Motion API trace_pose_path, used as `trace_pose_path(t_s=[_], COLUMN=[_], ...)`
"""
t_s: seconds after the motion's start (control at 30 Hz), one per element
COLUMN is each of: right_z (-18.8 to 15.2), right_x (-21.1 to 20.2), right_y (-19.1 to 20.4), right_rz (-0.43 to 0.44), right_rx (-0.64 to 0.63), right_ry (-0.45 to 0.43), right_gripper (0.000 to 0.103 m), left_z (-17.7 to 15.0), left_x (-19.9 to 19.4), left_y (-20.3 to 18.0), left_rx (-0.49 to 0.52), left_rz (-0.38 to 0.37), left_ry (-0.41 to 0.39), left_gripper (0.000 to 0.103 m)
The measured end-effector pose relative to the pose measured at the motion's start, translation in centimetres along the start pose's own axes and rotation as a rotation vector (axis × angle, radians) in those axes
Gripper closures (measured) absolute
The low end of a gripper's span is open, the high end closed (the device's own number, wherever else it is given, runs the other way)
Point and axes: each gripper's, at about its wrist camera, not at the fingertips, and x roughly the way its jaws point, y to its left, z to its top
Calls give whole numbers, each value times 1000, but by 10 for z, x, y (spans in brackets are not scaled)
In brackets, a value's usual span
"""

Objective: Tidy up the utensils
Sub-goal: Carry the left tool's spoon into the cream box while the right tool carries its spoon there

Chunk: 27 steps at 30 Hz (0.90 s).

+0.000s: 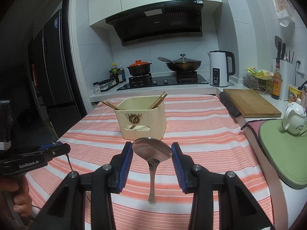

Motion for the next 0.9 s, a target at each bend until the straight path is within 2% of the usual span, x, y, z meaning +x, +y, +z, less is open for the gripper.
trace_pose_path(t_s=[0.4, 0.63, 0.9], right_z=[11, 18, 48], right_x=[0, -1, 7], right_y=[2, 7, 14], right_rz=[10, 25, 75], right_rx=[-10, -18, -35], right_ry=[-14, -18, -30], right_gripper=[61, 61, 61], left_z=[7, 16, 48], left_x=[-5, -2, -6], left_y=[0, 7, 15], left_rx=[9, -9, -19], left_rz=[-15, -46, -89], left_ry=[-15, 3, 2], left_gripper=[67, 67, 67])
